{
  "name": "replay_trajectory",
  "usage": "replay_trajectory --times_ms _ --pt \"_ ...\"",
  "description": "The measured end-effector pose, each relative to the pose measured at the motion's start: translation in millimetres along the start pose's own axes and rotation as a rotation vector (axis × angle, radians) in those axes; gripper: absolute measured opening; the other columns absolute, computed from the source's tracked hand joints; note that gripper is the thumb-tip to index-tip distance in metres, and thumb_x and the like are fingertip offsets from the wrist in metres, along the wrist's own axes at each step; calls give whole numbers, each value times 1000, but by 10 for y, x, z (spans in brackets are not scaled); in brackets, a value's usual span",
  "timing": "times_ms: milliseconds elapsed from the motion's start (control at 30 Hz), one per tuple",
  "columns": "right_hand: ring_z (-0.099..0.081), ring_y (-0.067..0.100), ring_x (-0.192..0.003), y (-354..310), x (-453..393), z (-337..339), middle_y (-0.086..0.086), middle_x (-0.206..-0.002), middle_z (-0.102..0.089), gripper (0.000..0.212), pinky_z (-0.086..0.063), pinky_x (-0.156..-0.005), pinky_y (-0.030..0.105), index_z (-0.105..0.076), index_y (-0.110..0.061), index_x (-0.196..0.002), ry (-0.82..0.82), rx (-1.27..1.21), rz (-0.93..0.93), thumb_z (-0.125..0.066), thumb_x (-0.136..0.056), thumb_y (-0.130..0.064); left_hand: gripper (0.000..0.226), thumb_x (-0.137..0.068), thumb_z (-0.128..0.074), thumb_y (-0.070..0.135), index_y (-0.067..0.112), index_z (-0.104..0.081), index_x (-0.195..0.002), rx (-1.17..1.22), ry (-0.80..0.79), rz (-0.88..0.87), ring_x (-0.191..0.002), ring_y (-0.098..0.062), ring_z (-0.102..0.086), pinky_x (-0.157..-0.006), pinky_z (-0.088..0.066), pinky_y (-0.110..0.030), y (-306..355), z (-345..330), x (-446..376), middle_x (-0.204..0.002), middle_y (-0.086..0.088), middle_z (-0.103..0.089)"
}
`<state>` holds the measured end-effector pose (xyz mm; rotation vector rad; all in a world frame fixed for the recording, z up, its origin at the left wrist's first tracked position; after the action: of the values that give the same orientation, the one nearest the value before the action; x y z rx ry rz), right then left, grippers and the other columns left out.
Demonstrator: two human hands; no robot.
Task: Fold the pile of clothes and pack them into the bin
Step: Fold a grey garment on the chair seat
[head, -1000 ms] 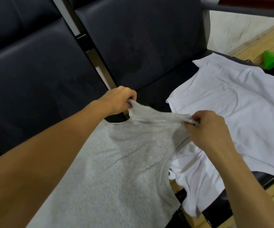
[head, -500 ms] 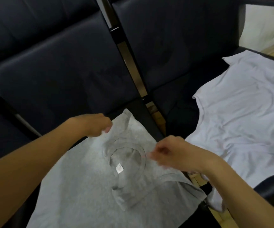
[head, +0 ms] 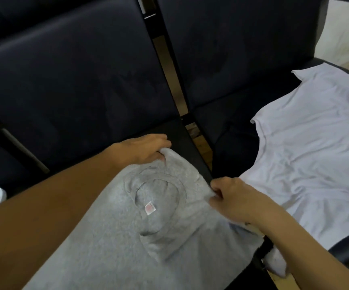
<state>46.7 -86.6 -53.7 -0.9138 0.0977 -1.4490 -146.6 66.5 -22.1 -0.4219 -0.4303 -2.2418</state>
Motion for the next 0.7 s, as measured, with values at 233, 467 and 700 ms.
replay_trajectory --times_ms 233,467,700 --pt "-50 8 -50 -359 104 327 -3 -65 -56 11 -38 -44 23 -49 -21 -93 604 -308 280 -57 -97 -27 14 -96 -53 44 30 -53 -97 -6 383 244 -70 -12 -62 -67 -55 -40 -406 336 1253 -82 6 -64" --pt "-59 8 -81 -1116 542 651 -6 -88 -62 27 -52 -78 33 -72 -17 -95 288 204 526 -72 -85 -43 23 -89 -65 45 23 -64 -84 -151 391 322 -69 -4 -57 -63 -42 -25 -358 835 3103 -74 11 -61" --pt "-59 23 -86 -2246 1672 1276 -5 -90 -52 7 -48 -78 41 -71 -19 -94 517 496 786 -71 -88 -17 19 -84 -62 7 20 -70 -98 -235 608 332 -83 -14 -63 -74 -48 -30 147 1085 4842 -92 7 -68"
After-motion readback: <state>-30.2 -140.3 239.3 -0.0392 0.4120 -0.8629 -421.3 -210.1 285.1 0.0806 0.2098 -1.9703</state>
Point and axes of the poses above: each hand's wrist, its own x-axis away from the middle knuckle, its own z-axis out of the back of the hand, y = z × x, the point moved 3 cm from there along -x, towards the middle knuckle
